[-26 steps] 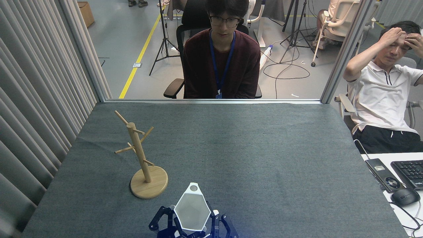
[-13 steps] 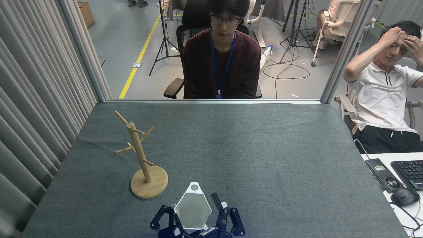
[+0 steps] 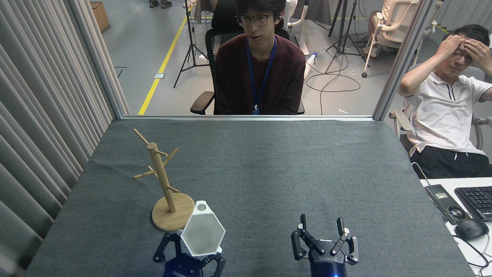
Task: Hang cup on storage rack
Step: 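Move the held cup with the left gripper toward the mug tree arm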
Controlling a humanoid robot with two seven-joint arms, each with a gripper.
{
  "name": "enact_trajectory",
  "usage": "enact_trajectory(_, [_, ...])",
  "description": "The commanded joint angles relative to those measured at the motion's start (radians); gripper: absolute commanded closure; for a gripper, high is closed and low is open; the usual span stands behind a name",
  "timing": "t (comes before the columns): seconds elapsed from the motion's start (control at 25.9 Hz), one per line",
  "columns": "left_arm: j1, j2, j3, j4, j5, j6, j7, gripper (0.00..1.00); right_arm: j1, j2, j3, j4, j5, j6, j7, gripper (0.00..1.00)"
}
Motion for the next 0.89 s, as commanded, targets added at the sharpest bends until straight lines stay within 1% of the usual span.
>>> enact_trajectory(0.0, [-0.006, 0.01, 0.084, -0.001, -0.002, 0.099, -0.006, 0.57, 0.008, -0.026, -0.022, 0.033, 0.01, 0.008, 0.007, 0.02])
enact_trajectory(0.15, [-0.013, 0.015, 0.212, 0.039, -0.015, 0.139, -0.007, 0.57, -0.002, -0.028, -0.038, 0.033, 0.01, -0.007, 0.007, 0.02])
enact_trajectory(0.27, [-0.076, 0.016, 0.288, 0.114, -0.058, 0.176, -0.039, 0.57, -0.012, -0.023, -0.038, 0.035, 0.013, -0.007, 0.008, 0.02])
enact_trajectory(0.35, [-0.104, 0.016, 0.322, 0.147, -0.081, 0.182, -0.05, 0.57, -0.014, -0.022, -0.036, 0.033, 0.013, -0.009, 0.01, 0.02])
enact_trajectory(0.54, [-0.157, 0.016, 0.325, 0.19, -0.094, 0.186, -0.053, 0.57, 0.005, -0.022, -0.035, 0.033, 0.013, -0.011, 0.01, 0.02])
enact_trajectory(0.7, [-0.205, 0.016, 0.328, 0.251, -0.174, 0.209, -0.053, 0.57, 0.008, -0.025, -0.035, 0.033, 0.013, -0.026, 0.007, 0.02])
enact_trajectory(0.85, [-0.237, 0.016, 0.328, 0.268, -0.185, 0.211, -0.052, 0.57, 0.008, -0.025, -0.035, 0.033, 0.013, -0.026, 0.007, 0.02])
